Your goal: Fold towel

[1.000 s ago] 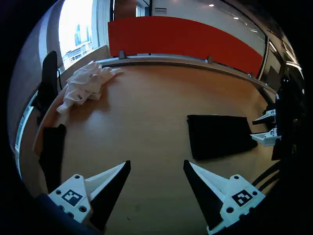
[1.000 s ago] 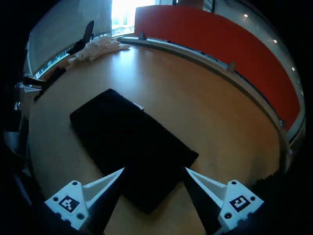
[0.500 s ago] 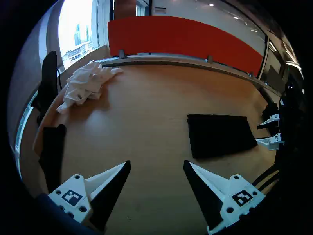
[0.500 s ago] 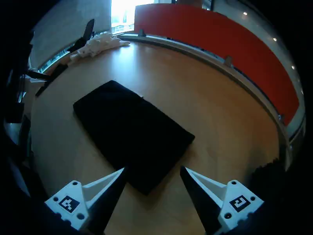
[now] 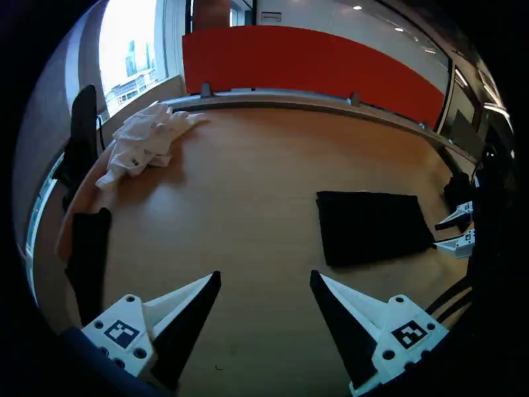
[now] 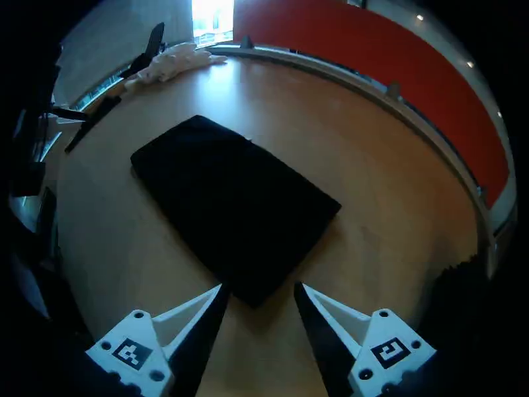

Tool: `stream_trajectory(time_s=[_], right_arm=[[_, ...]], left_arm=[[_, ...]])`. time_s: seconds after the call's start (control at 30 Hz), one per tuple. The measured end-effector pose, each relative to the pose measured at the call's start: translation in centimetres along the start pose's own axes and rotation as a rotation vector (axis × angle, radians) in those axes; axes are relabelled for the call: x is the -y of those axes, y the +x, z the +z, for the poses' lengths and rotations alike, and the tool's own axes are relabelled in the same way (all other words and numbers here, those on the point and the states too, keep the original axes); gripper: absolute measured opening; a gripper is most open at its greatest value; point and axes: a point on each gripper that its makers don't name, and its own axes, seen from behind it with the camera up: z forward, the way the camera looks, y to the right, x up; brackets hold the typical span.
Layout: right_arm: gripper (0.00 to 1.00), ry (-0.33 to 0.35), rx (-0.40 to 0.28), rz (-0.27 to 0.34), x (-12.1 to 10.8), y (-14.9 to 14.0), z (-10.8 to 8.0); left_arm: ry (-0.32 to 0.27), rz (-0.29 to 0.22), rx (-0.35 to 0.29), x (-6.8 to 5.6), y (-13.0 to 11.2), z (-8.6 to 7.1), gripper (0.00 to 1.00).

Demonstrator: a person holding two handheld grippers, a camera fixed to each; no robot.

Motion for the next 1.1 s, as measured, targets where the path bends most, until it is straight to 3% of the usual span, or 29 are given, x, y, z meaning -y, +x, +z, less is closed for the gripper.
stream_trajectory(time_s=[0.23, 0.5, 0.7, 0.93, 1.1], right_arm=[[0.57, 0.04, 0.026, 0.008, 0.7, -1.0, -0.2], [0.47, 0.053, 0.047, -0.007, 0.9, -1.7, -0.3], [0.3, 0.057, 0.053, -0.01, 0.9, -1.7, -0.3], [0.28, 0.056, 0.06, -0.012, 0.7, -1.9, -0.3], [0.16, 0.056, 0.06, -0.013, 0.6, -1.9, -0.1]], left_arm=[[-0.002, 0.003, 0.001, -0.1, 0.0, 0.1, 1.0], [-0.004, 0.004, 0.0, -0.2, 0.2, 0.2, 1.0], [-0.005, 0.003, 0.001, -0.2, 0.2, 0.2, 1.0], [-0.008, 0.005, 0.001, -0.4, 0.1, 0.2, 1.0], [-0.009, 0.005, 0.001, -0.4, 0.2, 0.3, 1.0]])
